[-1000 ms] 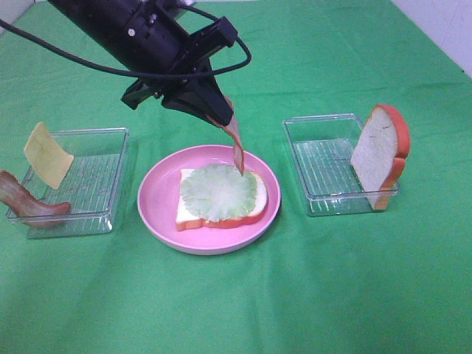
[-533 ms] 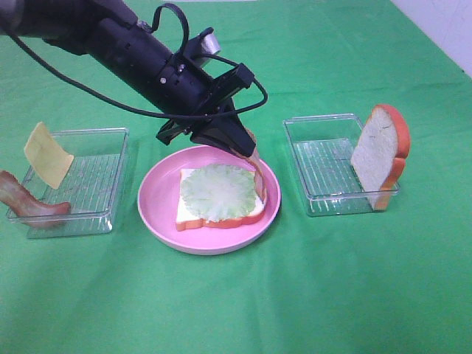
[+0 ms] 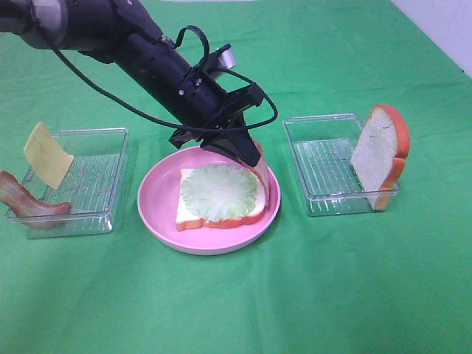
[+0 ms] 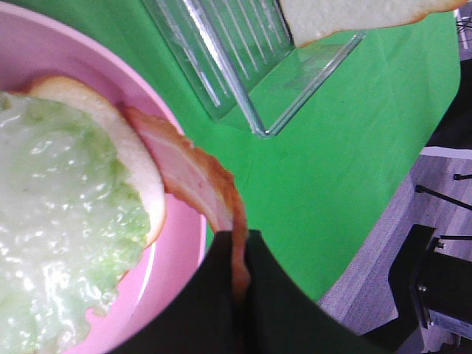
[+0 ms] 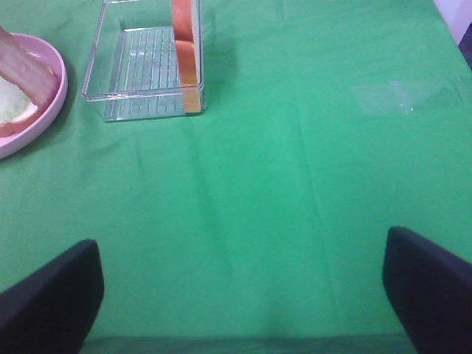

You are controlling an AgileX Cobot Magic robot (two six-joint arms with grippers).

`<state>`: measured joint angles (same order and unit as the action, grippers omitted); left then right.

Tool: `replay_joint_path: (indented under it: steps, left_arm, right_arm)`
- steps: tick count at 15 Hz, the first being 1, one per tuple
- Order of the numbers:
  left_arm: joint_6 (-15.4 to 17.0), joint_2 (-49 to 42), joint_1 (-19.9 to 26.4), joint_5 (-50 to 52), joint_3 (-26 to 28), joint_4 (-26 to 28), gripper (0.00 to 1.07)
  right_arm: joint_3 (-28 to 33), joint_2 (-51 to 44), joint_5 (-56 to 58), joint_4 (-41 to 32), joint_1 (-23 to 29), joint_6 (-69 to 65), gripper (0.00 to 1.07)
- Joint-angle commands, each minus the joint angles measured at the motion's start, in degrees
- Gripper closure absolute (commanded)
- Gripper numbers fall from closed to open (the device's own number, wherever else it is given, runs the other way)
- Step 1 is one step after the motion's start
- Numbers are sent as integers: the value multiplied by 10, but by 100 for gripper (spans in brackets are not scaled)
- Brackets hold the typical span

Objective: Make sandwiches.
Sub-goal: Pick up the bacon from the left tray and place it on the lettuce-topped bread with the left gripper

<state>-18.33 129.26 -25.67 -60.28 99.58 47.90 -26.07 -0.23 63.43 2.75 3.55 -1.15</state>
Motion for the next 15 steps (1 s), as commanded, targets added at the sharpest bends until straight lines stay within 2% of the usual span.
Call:
replay_joint_path:
  steps: [1,2,5,6,8,10,13,15]
  left_arm:
    - [38,-2,-2,-9,7,-48,107]
    - [76,-4,-2,-10,17,-103,107]
    - [139,-13,-2,-17,42,-189,107]
    - [151,-15,-2,-27,48,-207,107]
    - [151,-17,-2,-40,48,-212,107]
    - [168,-15,-2,-42,48,-225,107]
    - [212,-14,-2,-48,48,-277,107]
    - [221,-14,-2,-52,48,-285,107]
  right_arm:
    - [2,-14,-3,1,-1,1,9]
    - [2,-14,-3,1,-1,1,9]
    - [2,-14,-3,1,-1,1,9]
    - [2,-14,-3,1,-1,1,9]
    - [2,-14,-3,1,-1,1,9]
    - [2,-14,-3,1,-1,1,9]
    - [2,-14,-3,1,-1,1,9]
    - [2,-14,-3,1,-1,1,9]
